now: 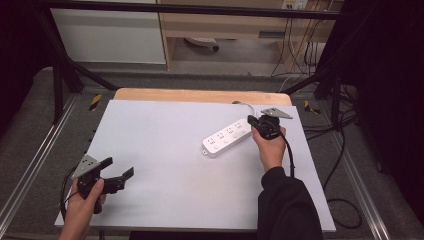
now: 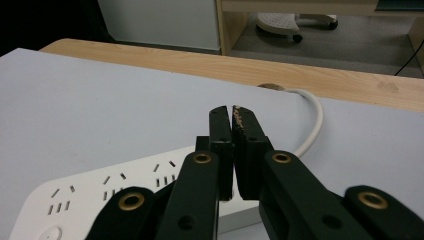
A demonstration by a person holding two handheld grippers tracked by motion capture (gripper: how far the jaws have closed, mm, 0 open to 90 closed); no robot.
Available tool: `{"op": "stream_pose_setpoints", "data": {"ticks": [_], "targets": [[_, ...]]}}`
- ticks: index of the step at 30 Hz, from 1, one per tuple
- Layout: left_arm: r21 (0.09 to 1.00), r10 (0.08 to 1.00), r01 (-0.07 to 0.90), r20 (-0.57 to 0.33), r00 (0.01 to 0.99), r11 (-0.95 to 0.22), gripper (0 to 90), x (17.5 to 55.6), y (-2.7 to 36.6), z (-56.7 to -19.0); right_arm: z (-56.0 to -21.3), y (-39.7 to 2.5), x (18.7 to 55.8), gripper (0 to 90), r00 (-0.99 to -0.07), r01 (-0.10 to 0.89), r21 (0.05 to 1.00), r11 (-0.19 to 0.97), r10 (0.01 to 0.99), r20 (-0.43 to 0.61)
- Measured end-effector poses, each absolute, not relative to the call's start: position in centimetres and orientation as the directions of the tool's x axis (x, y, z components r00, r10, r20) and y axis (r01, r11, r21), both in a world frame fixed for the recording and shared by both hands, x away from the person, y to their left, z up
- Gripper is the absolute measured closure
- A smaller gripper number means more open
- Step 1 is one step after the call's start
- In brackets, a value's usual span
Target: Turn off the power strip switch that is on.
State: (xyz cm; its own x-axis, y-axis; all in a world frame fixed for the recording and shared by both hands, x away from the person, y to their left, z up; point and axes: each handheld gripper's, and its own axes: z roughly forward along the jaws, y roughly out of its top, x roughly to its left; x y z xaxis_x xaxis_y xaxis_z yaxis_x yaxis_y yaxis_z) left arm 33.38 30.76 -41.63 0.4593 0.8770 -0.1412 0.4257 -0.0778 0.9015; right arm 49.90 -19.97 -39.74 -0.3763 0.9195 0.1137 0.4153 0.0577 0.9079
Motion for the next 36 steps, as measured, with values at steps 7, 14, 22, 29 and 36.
{"op": "stream_pose_setpoints", "data": {"ticks": [7, 14, 22, 29, 36], "targets": [[0.903, 0.878, 0.421, -0.129, 0.461, -0.089, 7.1, 33.4, 30.6, -41.7, -40.3, -19.7, 50.1, 90.0, -0.387, 0.424, 0.902, 0.081, 0.917, 0.099], [0.903, 0.879, 0.422, -0.129, 0.459, -0.088, 7.1, 33.5, 30.6, -41.8, -40.9, -19.2, 50.4, 90.0, -0.397, 0.438, 0.893, 0.1, 0.913, 0.092], [0.902, 0.878, 0.422, -0.13, 0.461, -0.088, 7.1, 33.5, 30.6, -41.8, -41.4, -19.1, 50.5, 90.0, -0.397, 0.456, 0.884, 0.103, 0.913, 0.098], [0.901, 0.878, 0.424, -0.13, 0.46, -0.089, 7.1, 33.5, 30.6, -41.8, -41.8, -19.1, 50.6, 90.0, -0.401, 0.458, 0.883, 0.106, 0.911, 0.098], [0.898, 0.877, 0.429, -0.126, 0.463, -0.098, 7.1, 33.5, 30.5, -41.9, -42.2, -19.1, 50.7, 90.0, -0.403, 0.453, 0.885, 0.108, 0.91, 0.096]]}}
